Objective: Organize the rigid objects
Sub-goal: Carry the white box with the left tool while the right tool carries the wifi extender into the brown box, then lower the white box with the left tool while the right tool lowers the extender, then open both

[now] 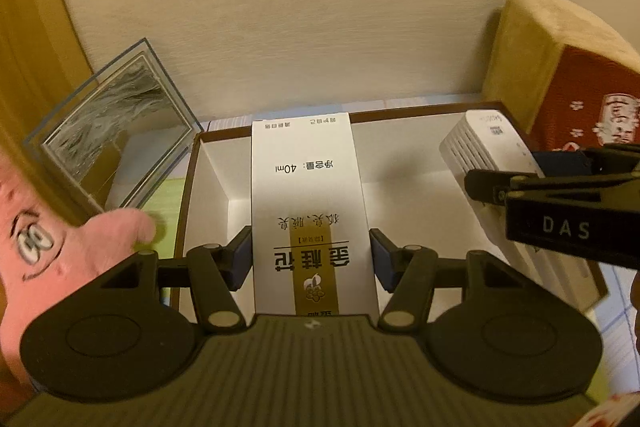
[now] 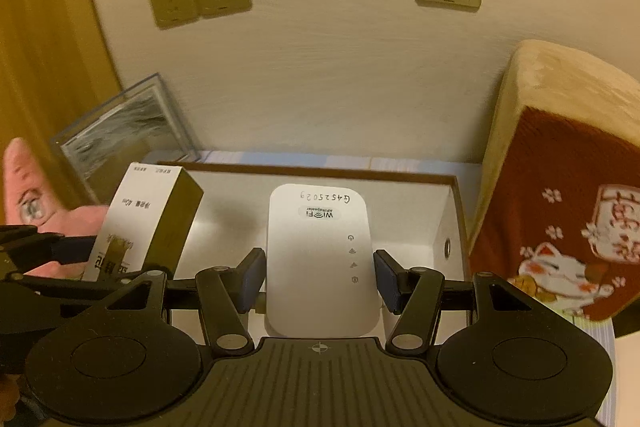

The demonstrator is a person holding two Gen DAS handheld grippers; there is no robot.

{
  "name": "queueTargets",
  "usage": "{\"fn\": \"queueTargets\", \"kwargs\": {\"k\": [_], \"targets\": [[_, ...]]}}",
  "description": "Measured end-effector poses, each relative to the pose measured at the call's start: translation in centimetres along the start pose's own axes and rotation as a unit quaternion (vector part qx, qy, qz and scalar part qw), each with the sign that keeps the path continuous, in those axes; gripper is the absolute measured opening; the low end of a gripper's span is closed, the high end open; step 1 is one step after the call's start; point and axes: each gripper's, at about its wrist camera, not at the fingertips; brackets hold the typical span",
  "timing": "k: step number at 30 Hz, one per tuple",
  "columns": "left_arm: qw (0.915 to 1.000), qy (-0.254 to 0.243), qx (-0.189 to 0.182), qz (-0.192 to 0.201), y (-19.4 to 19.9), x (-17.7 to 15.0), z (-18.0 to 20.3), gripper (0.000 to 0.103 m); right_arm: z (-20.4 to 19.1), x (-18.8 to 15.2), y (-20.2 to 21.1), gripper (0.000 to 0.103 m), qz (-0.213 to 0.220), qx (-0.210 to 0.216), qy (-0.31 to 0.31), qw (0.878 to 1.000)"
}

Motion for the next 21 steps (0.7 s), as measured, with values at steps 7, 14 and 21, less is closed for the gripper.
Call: {"fn": "queueTargets", "kwargs": {"k": [7, 14, 21], "targets": [[0.9996, -0.01, 0.008, -0.026, -4.5, 1.0, 0.4, 0.057, 1.0, 1.0, -4.4, 0.055, -0.02, -0.017, -0.004, 1.0], [0.9981, -0.012, 0.011, -0.059, -8.4, 0.6, 0.8, 0.057, 2.0, 0.1, -7.9, 0.055, -0.056, -0.028, -0.01, 0.998], [0.9969, -0.012, 0.015, -0.077, -11.5, 0.2, 0.9, 0.057, 3.0, -0.2, -10.2, 0.055, -0.089, -0.034, -0.026, 0.995]]}}
Point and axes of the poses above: each gripper's, at about its wrist camera, not at the fingertips, and y roughly against the way its jaws point, z to its right, x to its top, and after that the axes turned 3 degrees about y, right-handed
